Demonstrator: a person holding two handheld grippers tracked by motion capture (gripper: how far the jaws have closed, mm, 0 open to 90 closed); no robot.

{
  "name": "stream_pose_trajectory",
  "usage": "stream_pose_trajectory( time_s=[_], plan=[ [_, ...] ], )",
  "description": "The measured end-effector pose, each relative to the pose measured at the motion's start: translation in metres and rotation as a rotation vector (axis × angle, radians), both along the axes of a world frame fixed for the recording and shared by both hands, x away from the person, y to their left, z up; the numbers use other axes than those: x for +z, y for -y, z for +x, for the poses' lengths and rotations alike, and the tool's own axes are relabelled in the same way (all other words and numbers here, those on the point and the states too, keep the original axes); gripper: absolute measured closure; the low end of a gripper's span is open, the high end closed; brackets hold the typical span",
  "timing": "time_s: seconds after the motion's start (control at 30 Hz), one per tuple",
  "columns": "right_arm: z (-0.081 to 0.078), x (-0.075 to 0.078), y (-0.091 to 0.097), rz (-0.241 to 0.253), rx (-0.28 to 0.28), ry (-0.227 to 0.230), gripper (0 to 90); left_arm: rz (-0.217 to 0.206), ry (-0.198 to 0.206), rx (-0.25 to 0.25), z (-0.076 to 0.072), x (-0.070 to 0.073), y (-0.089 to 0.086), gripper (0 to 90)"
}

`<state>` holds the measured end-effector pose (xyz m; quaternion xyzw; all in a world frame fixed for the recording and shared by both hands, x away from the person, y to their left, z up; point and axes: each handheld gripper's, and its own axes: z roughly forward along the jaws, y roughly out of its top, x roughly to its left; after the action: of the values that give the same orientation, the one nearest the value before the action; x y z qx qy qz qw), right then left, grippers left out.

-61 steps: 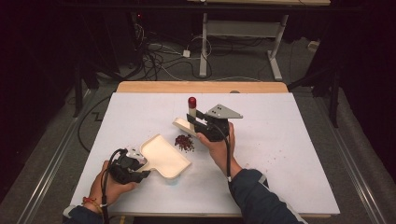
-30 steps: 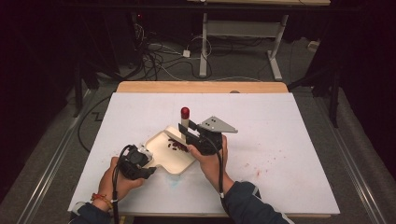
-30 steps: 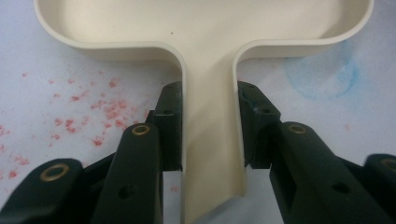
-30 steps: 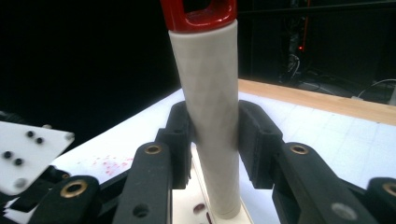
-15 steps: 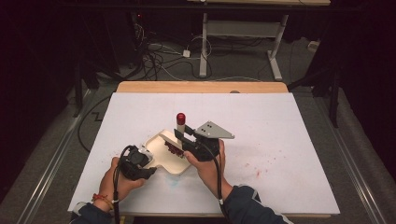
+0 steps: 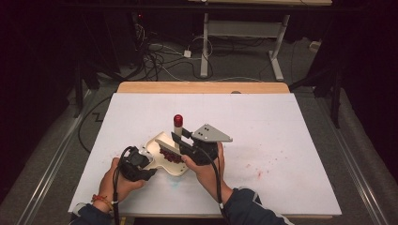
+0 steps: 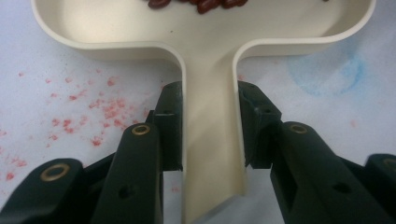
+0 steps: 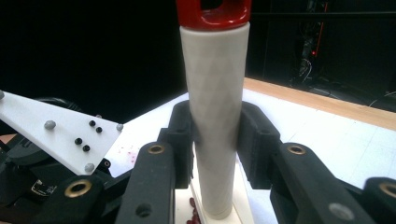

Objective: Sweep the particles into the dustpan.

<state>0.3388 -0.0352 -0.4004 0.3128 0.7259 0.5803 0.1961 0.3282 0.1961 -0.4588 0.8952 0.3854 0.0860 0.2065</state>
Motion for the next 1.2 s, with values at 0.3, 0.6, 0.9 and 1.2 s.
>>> stream_pose_trajectory(
  time_s=[0.3, 0.6, 0.9, 1.2],
  plan=[
    [0.005, 0.003, 0.008, -0.003, -0.004, 0.016, 70.6, 0.002, 0.003, -0.017, -0.002, -0.003, -0.004, 63.9],
    [0.031, 0.008, 0.019, 0.020, -0.013, 0.002, 70.7, -0.016, -0.004, -0.023, -0.002, -0.010, -0.010, 63.9],
    [0.035, 0.028, 0.041, 0.046, -0.050, 0.035, 70.6, -0.025, 0.012, -0.027, -0.005, -0.011, -0.013, 64.0],
    [0.034, 0.024, 0.065, -0.054, -0.127, 0.081, 70.6, 0.042, -0.011, -0.064, -0.014, -0.004, -0.009, 64.0]
  ],
)
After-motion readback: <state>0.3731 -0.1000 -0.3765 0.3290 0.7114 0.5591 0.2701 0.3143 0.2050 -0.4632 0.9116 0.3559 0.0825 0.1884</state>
